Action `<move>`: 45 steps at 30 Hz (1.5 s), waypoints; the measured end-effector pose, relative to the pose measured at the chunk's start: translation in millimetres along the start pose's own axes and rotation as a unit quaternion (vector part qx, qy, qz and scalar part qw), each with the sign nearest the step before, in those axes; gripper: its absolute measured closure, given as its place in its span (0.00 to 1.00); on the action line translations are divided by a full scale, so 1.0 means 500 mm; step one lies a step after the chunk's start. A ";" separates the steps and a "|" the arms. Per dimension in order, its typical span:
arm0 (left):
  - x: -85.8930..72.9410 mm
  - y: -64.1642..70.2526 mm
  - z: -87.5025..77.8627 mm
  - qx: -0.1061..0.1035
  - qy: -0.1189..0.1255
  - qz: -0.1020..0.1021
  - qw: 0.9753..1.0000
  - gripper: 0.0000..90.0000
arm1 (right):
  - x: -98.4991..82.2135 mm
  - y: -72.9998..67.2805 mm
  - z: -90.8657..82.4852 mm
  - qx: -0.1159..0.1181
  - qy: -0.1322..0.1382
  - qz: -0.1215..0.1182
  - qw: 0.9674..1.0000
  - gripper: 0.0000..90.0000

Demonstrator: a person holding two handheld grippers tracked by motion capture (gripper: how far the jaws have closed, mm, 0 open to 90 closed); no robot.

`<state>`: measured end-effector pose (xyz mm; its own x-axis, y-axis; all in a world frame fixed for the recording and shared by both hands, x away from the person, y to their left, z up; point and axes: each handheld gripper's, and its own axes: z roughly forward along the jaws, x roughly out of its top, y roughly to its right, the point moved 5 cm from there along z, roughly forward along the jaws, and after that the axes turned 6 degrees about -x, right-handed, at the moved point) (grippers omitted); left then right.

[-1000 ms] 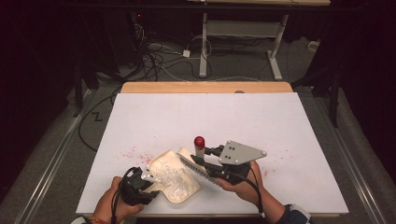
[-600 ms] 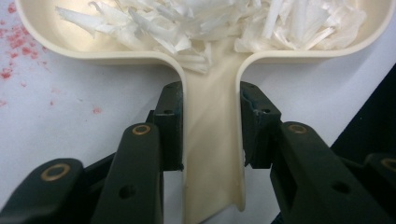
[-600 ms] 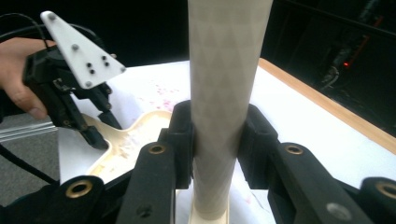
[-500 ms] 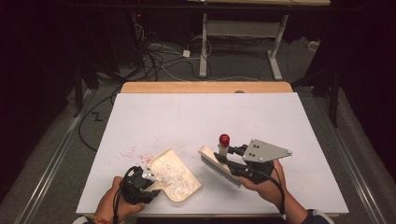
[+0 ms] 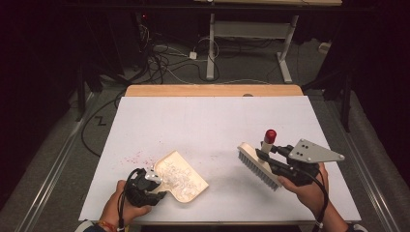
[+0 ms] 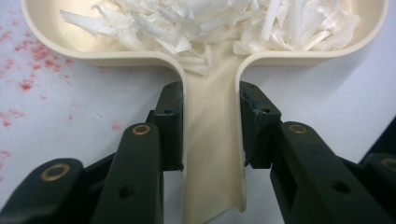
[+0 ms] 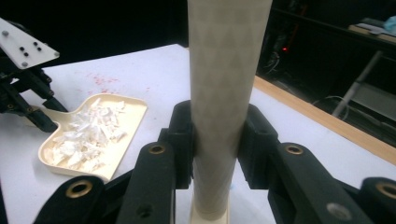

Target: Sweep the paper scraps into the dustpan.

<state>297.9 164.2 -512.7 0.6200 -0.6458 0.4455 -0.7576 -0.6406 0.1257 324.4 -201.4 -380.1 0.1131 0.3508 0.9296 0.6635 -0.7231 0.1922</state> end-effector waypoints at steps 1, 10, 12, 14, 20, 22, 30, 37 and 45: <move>0.001 -0.002 0.000 0.001 0.000 -0.001 1.000 0.70 | -0.004 0.002 -0.004 -0.003 -0.001 0.000 1.000 0.78; 0.008 -0.024 0.000 0.013 0.012 -0.022 1.000 0.70 | -0.036 0.022 -0.043 -0.010 -0.019 0.004 1.000 0.78; 0.010 -0.031 0.001 0.021 0.017 -0.029 0.999 0.70 | -0.044 0.027 -0.051 -0.012 -0.023 0.009 1.000 0.78; 0.012 -0.037 0.002 0.024 0.022 -0.034 0.999 0.70 | -0.048 0.032 -0.056 -0.014 -0.027 0.009 1.000 0.78; 0.018 -0.058 0.002 0.036 0.038 -0.055 0.997 0.70 | -0.053 0.042 -0.076 -0.007 -0.031 0.011 0.999 0.78; 0.018 -0.067 0.000 0.041 0.043 -0.063 0.996 0.70 | -0.053 0.044 -0.082 -0.006 -0.031 0.015 0.999 0.78; 0.008 -0.101 -0.012 0.062 0.065 -0.103 0.991 0.70 | -0.056 0.041 -0.083 0.031 -0.046 0.023 0.998 0.78; -0.004 -0.124 -0.022 0.079 0.075 -0.128 0.986 0.70 | -0.061 0.037 -0.078 0.057 -0.057 0.021 0.997 0.78; -0.005 -0.131 -0.024 0.082 0.086 -0.141 0.983 0.70 | -0.068 0.045 -0.077 0.061 -0.079 0.018 0.995 0.78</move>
<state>343.5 212.7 -511.1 0.7469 -0.3618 0.5579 -0.5080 -0.8518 0.1277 307.0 -252.6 -395.2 0.2465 0.4230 0.8720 0.7414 -0.6617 0.1114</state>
